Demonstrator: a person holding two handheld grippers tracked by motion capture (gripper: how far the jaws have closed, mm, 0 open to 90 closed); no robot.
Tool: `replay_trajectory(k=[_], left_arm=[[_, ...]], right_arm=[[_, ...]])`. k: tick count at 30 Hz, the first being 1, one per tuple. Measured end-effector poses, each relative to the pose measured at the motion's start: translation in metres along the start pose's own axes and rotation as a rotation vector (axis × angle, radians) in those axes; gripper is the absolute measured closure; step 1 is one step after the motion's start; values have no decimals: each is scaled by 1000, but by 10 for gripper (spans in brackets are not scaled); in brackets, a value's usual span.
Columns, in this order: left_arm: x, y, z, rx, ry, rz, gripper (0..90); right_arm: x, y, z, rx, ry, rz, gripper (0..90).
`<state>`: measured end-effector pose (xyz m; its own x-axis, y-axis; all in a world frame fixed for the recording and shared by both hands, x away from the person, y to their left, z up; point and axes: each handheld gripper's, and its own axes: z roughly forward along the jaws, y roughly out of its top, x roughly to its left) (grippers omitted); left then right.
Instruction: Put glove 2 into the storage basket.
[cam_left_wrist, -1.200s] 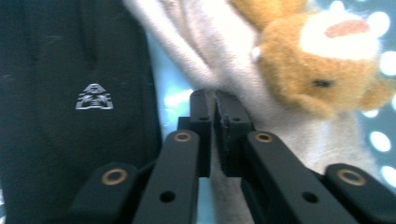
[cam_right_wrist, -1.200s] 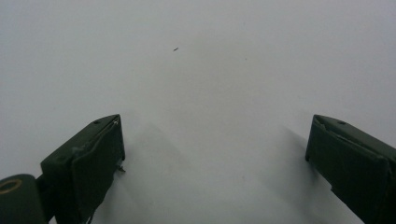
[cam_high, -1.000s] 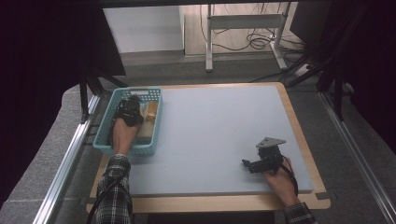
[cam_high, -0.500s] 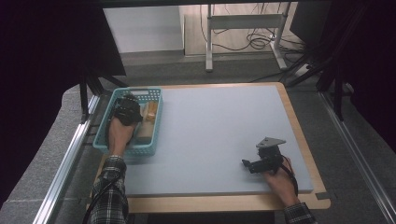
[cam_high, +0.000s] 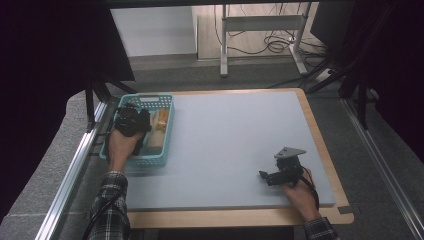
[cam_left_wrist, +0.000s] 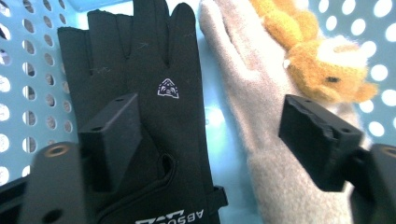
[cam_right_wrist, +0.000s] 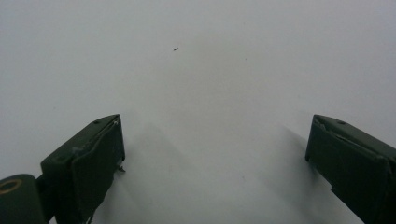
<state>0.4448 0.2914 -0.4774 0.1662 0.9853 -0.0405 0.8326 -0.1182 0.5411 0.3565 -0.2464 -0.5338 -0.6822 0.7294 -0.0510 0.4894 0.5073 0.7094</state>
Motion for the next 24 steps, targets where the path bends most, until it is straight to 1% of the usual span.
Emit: replay_trajectory(k=[1,3,4,6,11,14,16,18,21,24], left_arm=[[0,-1,-1,-6,-11,-7,193],[1,-2,-5,-17,-24,-9,158],[2,-2,-6,-24,-34,-8,142],[1,-3,-10,-35,-41,-7,107],[1,-4,-19,-70,-69,6,67],[-1,-5,-23,-81,-79,21,55],[-3,-6,-25,-84,-77,29,46],[-4,-6,-28,-86,-75,47,40],[-6,-8,-32,-96,-80,57,34],[-8,-9,-36,-125,-101,50,31]], right_arm=[[0,0,0,0,0,0,43],[0,0,0,0,0,0,42],[0,0,0,0,0,0,42],[0,0,0,0,0,0,43],[0,0,0,0,0,0,43],[0,0,0,0,0,-1,43],[0,0,0,0,0,-1,43],[0,0,0,0,0,-1,43],[0,0,0,0,0,-1,43],[0,0,0,0,0,-1,43]])
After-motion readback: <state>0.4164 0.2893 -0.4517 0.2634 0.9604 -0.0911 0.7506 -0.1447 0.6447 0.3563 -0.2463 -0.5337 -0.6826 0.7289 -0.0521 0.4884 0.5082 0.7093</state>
